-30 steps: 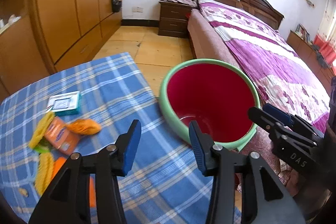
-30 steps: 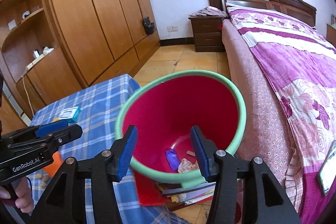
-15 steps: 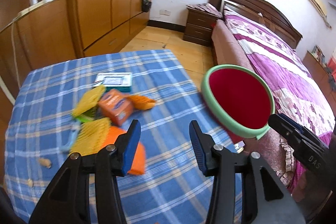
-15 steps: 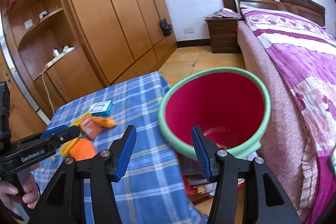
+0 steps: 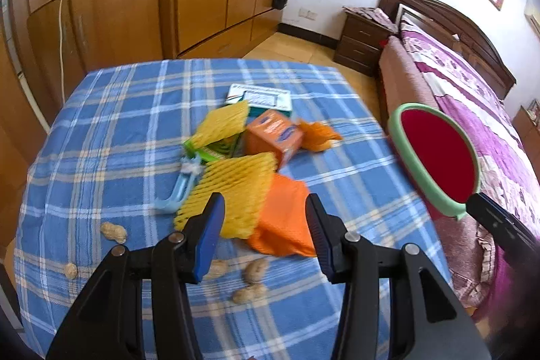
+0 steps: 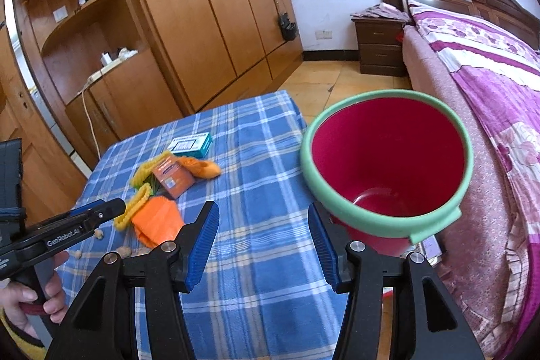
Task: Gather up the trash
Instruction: 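Close the left tool on the yellow foam net while the right tool reaches the orange mesh, then grasp the orange mesh with the right tool while the left tool holds the yellow net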
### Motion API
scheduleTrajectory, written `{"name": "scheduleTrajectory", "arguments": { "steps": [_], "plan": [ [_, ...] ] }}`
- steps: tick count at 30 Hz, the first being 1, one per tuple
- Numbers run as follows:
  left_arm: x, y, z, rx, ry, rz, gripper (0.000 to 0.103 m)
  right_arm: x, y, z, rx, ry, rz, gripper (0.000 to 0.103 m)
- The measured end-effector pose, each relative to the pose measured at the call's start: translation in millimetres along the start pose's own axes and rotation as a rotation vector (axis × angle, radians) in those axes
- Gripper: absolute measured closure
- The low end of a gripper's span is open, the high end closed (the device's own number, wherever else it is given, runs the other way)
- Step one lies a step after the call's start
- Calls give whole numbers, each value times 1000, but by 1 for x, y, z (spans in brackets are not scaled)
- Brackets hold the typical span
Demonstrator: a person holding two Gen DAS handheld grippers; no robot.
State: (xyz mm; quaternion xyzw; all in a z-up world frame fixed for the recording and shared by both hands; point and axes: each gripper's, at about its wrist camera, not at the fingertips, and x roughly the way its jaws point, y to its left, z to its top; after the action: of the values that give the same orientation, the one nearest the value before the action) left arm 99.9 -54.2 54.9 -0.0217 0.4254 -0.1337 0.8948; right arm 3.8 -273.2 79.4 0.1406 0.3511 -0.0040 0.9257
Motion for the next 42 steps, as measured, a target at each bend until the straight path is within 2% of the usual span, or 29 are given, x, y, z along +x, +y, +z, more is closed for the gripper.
{"name": "scheduleTrajectory", "arguments": {
  "steps": [6,12,14,18,22,34,42],
  "plan": [
    [21,11,-3,-6,29,18,53,13,8,-4,-12,38,2,47],
    [37,27,-7,-56,53,-6,53,27,14,-6,-23,72,9,47],
    [40,31,-8,-73,55,-22,59,31,17,-6,-27,83,16,47],
    [38,36,-7,-95,43,-67,77,39,23,-7,-41,103,30,47],
    [34,37,-7,-83,22,-68,91,50,34,-8,-62,128,51,47],
    [0,54,-10,-118,-51,-57,93,82,74,-8,-134,179,144,47],
    [-7,70,-15,-150,-57,-31,93,115,104,-19,-180,252,186,47]
  ]
}}
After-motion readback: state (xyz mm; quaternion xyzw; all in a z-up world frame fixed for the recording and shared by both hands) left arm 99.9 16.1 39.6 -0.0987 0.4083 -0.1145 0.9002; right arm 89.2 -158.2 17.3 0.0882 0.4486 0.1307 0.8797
